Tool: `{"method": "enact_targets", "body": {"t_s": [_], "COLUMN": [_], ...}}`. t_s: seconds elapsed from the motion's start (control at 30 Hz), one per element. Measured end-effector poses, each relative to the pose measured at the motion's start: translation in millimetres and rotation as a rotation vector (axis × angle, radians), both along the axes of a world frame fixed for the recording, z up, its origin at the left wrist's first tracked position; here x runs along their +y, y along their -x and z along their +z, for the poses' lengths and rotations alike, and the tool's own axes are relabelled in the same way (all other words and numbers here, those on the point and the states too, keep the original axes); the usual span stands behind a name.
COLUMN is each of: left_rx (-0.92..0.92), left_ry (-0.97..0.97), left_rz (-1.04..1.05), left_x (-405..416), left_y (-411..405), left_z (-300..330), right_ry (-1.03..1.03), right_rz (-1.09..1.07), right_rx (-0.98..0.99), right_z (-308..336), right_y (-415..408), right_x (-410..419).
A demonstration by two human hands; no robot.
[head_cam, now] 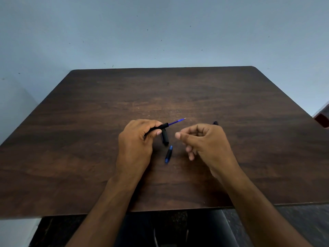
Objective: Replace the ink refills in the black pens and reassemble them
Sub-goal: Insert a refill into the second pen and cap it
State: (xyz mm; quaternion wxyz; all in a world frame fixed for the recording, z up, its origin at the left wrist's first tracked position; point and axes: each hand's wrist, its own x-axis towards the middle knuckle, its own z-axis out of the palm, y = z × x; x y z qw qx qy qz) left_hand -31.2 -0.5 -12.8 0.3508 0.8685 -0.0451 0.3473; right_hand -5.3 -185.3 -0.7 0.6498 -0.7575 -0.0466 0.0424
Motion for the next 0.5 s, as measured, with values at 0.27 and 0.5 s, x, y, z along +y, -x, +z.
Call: {"method": "enact_targets", "body": {"t_s": [0.27, 0.5], "left_rx": [0.012, 0.037], "left_ry": [-0.046, -0.068], "left_rz": [0.005, 0.007], "left_x": [-0.4, -0.7], "left_y": [-2.8, -3.0], "left_z": [-3.0, -2.4], "right_ry": [0.681, 0.938], "right_rz": [-0.045, -0.004], "right_rx": [-0.028, -0.023], "right_z": [-3.5, -9.4], "right_y": [9.4, 4.0], "right_x": [26.9, 46.8]}}
